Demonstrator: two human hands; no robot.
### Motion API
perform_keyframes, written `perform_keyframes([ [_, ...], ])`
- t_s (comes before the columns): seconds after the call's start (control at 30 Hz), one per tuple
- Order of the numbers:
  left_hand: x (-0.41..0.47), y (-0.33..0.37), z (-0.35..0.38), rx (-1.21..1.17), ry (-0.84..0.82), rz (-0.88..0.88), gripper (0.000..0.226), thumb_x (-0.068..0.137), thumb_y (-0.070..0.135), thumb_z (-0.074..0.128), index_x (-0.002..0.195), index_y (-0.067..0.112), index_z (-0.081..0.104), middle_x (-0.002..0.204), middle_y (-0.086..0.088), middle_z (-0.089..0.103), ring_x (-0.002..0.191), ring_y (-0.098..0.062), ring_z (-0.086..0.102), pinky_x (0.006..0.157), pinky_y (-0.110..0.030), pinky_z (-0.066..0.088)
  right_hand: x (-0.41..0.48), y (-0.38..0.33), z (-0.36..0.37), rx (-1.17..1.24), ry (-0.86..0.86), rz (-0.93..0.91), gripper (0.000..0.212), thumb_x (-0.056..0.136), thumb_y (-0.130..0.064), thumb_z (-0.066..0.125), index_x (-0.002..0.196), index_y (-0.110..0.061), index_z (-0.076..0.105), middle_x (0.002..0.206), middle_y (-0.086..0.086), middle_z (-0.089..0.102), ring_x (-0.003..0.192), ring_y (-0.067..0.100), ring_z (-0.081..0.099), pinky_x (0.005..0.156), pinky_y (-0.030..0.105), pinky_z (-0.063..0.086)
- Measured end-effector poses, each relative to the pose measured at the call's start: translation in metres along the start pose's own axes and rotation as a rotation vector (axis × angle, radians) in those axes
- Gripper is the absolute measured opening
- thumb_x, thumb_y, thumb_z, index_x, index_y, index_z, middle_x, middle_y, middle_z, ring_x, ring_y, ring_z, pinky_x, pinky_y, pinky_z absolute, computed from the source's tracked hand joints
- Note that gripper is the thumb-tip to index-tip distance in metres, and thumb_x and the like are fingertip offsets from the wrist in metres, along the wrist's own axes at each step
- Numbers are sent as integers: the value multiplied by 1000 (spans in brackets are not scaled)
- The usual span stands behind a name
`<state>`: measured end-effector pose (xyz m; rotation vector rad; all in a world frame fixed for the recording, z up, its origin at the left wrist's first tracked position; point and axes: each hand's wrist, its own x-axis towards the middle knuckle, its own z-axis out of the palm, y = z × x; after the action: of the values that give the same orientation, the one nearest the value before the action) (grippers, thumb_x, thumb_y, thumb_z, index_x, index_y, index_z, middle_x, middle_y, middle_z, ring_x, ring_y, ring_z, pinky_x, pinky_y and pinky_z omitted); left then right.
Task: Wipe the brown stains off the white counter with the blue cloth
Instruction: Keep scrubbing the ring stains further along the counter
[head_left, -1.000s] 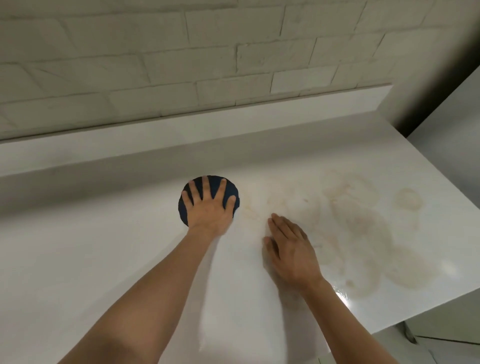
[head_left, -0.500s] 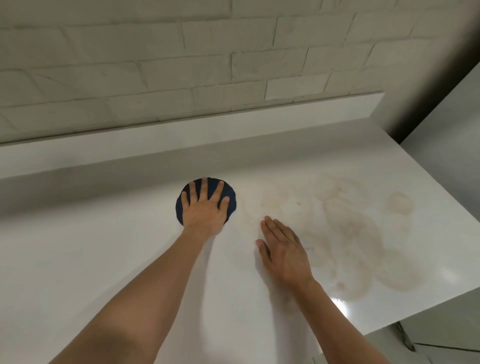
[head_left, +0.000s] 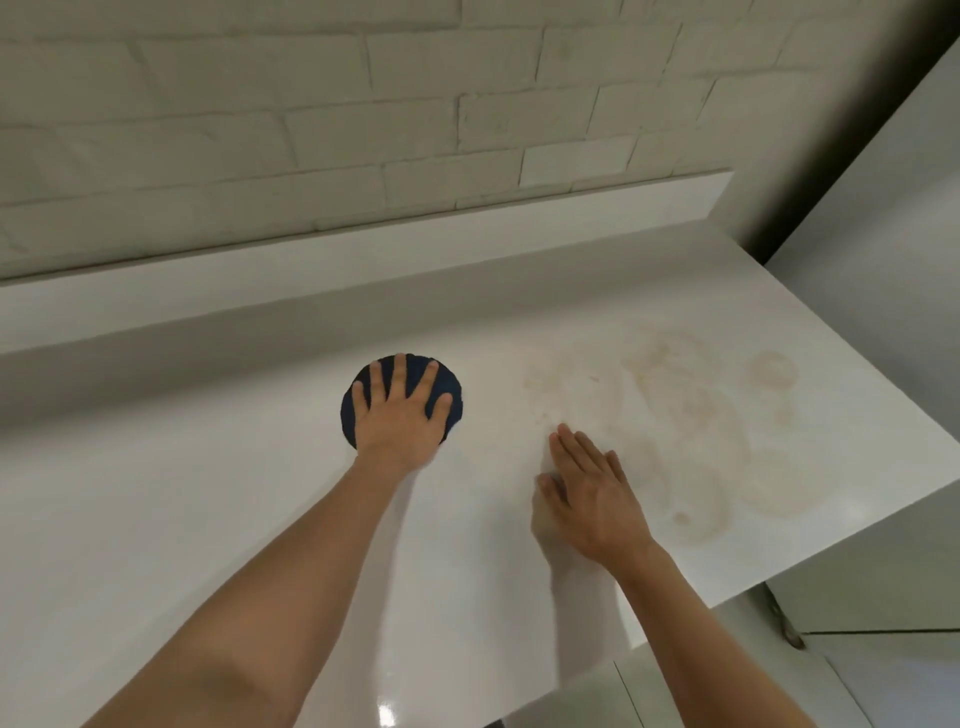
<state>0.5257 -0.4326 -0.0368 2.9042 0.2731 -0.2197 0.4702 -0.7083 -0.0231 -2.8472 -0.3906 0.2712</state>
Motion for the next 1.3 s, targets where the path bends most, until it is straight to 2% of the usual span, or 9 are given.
perform_keyframes([
  [0.17, -45, 26, 14, 21, -11, 201, 63, 101, 63, 11, 160, 42, 6, 170, 2, -3, 155, -30, -7, 123, -53, -4, 4, 2, -4, -34, -71, 8, 64, 105, -51, 22, 160, -22, 9, 167, -8, 1, 153, 12, 0, 124, 41, 3],
  [0.3, -90, -18, 22, 29, 21, 383, 63, 101, 69, 11, 159, 46, 11, 169, 9, 7, 156, -24, 2, 124, -50, 4, 3, 3, 0, -40, -51, 0, 65, 104, -53, 22, 160, -22, 10, 167, -8, 3, 153, 12, 3, 123, 41, 5],
  [0.43, -63, -56, 5, 62, 9, 205, 64, 99, 69, 9, 159, 46, 4, 170, 7, 1, 156, -25, 0, 124, -50, 4, 4, 2, 4, -31, -41, 12, 63, 105, -51, 25, 160, -23, 12, 167, -10, 3, 153, 11, 2, 123, 41, 5],
  [0.57, -34, -20, 5, 3, -36, 43, 64, 99, 65, 9, 159, 45, -2, 170, 1, -10, 154, -32, -12, 122, -55, -7, 6, 1, 0, -11, -74, 24, 63, 105, -51, 23, 160, -24, 9, 167, -11, 0, 153, 9, -1, 123, 39, 1],
  [0.73, -65, 29, 17, -4, -47, 120, 63, 99, 67, 10, 158, 48, -2, 169, 1, -12, 154, -31, -16, 122, -54, -11, 3, 7, -2, -24, -85, -9, 65, 104, -53, 20, 160, -23, 6, 167, -11, -1, 153, 10, -2, 123, 39, 1],
  [0.87, -128, 10, 36, -7, 8, 254, 62, 98, 73, 7, 156, 54, 1, 168, 12, -8, 155, -22, -12, 123, -45, -11, 1, 10, -5, -24, -99, -68, 66, 105, -53, 18, 160, -20, 2, 167, -7, -4, 153, 11, -3, 123, 38, -1],
  [1.0, -113, -33, 21, 15, 58, 52, 64, 97, 73, 10, 157, 52, 5, 170, 8, 1, 156, -25, -1, 123, -50, 1, -13, 22, -14, 21, -50, -153, 62, 106, -47, 23, 160, -18, 11, 167, -6, 4, 153, 9, 0, 123, 35, 0],
  [1.13, -71, -14, 13, -25, 23, -146, 64, 99, 68, 12, 158, 48, 3, 170, 2, -3, 155, -31, -7, 122, -57, -2, -34, 47, -19, -40, 4, -114, 59, 107, -42, 27, 159, -17, 17, 167, -4, 12, 153, 12, 7, 124, 40, 5],
  [1.3, -89, 15, 25, -17, 44, -135, 64, 99, 67, 11, 159, 47, 2, 170, -1, -1, 155, -33, -6, 122, -57, -2, -43, 64, -14, -50, -46, -117, 59, 106, -42, 27, 159, -17, 18, 167, -4, 12, 153, 15, 7, 124, 42, 9],
])
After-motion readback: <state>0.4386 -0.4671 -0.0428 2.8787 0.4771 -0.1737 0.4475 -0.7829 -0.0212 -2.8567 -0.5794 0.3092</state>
